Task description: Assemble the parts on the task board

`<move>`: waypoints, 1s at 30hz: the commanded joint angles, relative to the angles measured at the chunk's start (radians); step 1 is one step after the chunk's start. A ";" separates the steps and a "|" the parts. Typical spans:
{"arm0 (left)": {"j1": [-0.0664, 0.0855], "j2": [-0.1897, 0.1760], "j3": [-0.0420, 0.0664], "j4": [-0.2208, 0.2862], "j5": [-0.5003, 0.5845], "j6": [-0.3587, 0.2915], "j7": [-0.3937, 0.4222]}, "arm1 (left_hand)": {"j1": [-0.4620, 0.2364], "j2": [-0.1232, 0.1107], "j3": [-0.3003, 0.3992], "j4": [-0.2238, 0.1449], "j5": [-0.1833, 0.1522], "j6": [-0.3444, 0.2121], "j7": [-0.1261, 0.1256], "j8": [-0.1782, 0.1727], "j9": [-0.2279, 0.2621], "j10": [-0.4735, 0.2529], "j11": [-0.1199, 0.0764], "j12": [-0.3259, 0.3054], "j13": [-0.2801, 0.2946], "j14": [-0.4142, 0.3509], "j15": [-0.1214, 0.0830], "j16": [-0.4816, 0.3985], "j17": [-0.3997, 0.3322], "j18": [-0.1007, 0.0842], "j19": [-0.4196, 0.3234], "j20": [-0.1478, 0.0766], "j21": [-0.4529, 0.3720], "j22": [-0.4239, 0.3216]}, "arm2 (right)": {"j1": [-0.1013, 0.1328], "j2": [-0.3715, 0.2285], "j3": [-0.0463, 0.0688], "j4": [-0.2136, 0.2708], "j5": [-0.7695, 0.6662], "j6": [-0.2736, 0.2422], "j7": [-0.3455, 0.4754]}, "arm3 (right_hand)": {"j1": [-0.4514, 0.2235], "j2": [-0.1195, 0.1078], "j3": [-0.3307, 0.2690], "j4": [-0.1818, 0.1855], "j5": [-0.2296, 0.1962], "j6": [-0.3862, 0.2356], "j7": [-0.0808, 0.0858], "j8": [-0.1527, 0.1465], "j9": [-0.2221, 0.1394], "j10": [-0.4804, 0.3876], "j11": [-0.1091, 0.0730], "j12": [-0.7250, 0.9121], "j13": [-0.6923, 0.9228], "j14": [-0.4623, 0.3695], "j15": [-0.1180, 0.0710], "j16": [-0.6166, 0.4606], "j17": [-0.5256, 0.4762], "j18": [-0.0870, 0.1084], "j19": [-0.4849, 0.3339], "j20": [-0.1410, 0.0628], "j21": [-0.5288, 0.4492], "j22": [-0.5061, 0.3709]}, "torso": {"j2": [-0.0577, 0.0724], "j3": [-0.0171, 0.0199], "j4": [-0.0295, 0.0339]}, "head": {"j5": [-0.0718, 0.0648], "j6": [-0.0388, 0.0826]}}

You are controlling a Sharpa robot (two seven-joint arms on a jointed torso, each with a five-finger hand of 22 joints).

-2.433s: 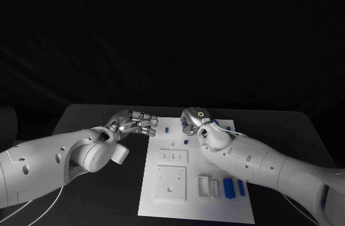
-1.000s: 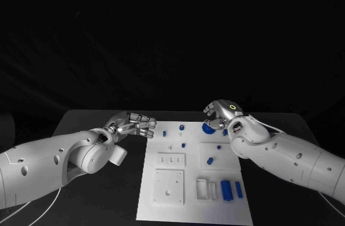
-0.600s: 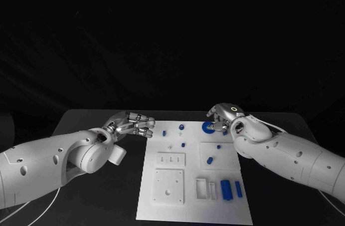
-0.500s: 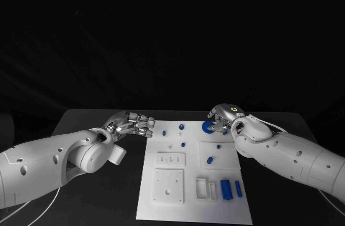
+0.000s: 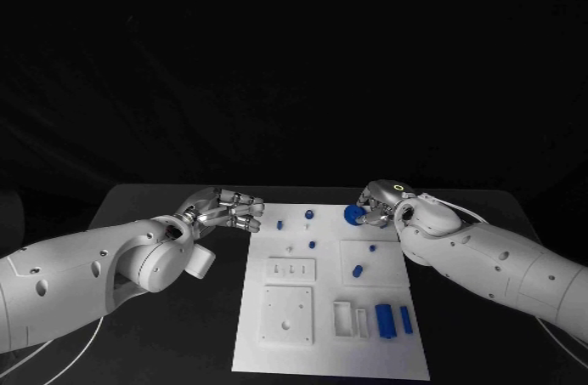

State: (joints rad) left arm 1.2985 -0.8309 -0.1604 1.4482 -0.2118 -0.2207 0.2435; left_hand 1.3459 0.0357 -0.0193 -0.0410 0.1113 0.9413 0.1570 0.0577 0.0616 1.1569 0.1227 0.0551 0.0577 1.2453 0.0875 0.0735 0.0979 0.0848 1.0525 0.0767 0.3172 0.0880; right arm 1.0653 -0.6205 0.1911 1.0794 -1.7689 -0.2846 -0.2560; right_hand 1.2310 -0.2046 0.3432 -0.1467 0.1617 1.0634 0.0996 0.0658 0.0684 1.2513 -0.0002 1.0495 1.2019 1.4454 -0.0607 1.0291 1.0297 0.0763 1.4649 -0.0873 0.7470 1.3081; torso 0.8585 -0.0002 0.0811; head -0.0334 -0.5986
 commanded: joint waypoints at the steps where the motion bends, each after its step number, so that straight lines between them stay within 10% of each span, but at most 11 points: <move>1: 0.001 0.003 0.001 0.000 -0.002 0.017 0.005 | 0.000 0.009 -0.004 -0.002 -0.003 -0.008 0.000 0.003 0.000 -0.006 -0.003 0.003 0.001 0.000 0.003 0.001 0.002 -0.007 -0.009 -0.001 0.006 -0.001 | -0.002 0.003 -0.001 -0.005 0.009 0.034 0.010 | -0.006 0.002 0.004 0.002 0.010 0.005 0.000 -0.003 0.001 0.008 0.000 0.003 0.002 0.006 0.001 0.006 0.003 0.001 0.052 0.005 0.002 0.056 | -0.001 -0.0007 -0.0005 | 0.001 0.000; 30: 0.001 0.004 0.001 -0.004 -0.004 0.028 -0.004 | 0.001 0.009 -0.004 -0.002 -0.003 -0.009 0.000 0.003 0.000 -0.008 -0.002 0.003 0.001 0.000 0.003 0.001 0.002 -0.007 -0.010 -0.001 0.006 -0.002 | -0.001 0.009 0.000 -0.017 0.096 0.047 0.015 | -0.066 0.013 -0.086 0.068 0.137 -0.016 0.002 -0.002 0.001 0.010 0.002 0.005 0.013 0.009 0.001 0.025 0.036 0.002 0.057 0.006 0.015 0.090 | 0.000 -0.0017 0.0022 | 0.000 -0.006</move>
State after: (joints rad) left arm 1.2984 -0.8289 -0.1605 1.4430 -0.2121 -0.2109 0.2368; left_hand 1.3459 0.0357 -0.0193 -0.0410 0.1113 0.9413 0.1570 0.0577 0.0616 1.1569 0.1227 0.0550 0.0578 1.2453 0.0875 0.0734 0.0984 0.0848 1.0488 0.0730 0.3171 0.0872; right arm 1.0686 -0.6128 0.1938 1.0631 -1.6874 -0.2646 -0.2425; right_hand 1.1777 -0.1909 0.2513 -0.0812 0.2955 1.0500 0.1036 0.0654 0.0686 1.2583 -0.0003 1.0556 1.2134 1.4488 -0.0572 1.0475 1.0651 0.0764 1.4649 -0.0874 0.7586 1.3078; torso 0.8583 -0.0020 0.0825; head -0.0334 -0.6048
